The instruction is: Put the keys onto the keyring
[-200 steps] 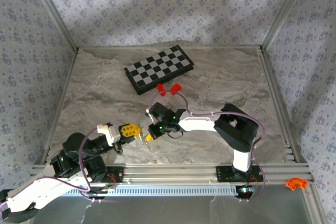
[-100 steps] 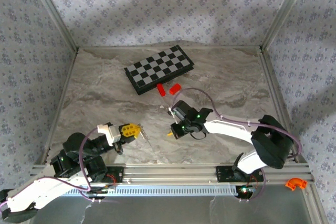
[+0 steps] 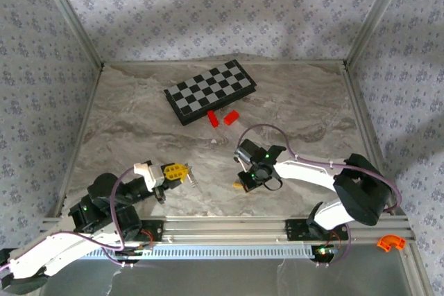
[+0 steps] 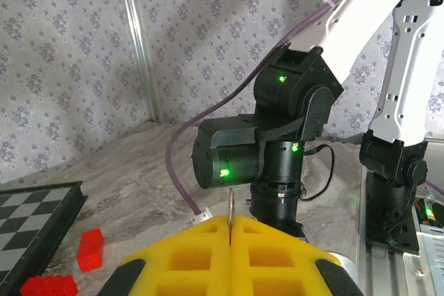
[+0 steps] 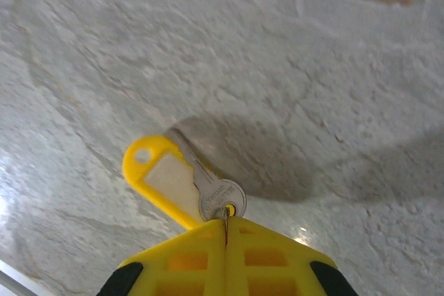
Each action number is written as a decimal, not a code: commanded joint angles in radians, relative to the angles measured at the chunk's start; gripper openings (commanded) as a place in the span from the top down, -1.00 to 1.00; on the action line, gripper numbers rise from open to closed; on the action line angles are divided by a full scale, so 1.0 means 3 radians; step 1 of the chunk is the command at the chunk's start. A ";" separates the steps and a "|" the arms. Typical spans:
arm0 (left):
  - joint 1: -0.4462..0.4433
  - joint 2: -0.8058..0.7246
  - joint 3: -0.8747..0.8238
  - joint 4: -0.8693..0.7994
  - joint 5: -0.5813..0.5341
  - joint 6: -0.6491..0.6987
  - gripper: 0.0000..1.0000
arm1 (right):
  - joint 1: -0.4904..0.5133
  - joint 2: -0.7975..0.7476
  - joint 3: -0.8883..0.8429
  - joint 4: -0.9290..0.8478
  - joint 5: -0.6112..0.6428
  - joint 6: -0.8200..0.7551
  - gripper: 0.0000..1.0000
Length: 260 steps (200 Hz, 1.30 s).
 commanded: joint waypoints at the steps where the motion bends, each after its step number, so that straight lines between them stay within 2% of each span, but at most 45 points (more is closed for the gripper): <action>1: -0.0029 0.0020 0.0064 0.0124 -0.0051 0.0038 1.00 | -0.0029 -0.0051 -0.0042 -0.0189 -0.0002 0.0007 1.00; 82: -0.0029 0.0179 0.0080 0.0124 -0.0055 0.0086 1.00 | -0.0087 -0.0022 0.0021 -0.0461 -0.0035 0.0000 0.99; 131: -0.0029 0.0349 0.0116 0.0139 0.0028 0.0105 1.00 | -0.0067 -0.0462 -0.0160 -0.0242 0.0077 0.0323 0.30; 160: -0.0027 0.0377 0.0101 0.0174 0.0051 0.0112 1.00 | -0.0081 -0.0910 -0.0479 0.0015 0.0127 0.0568 0.10; 206: -0.0029 0.0386 0.0078 0.0216 0.0086 0.0103 1.00 | -0.0015 -0.1173 -0.0874 0.0355 0.0042 0.0717 0.08; 260: -0.0025 0.0371 0.0063 0.0229 0.0091 0.0095 1.00 | 0.0011 -0.1111 -0.0935 0.0550 0.0133 0.0589 0.27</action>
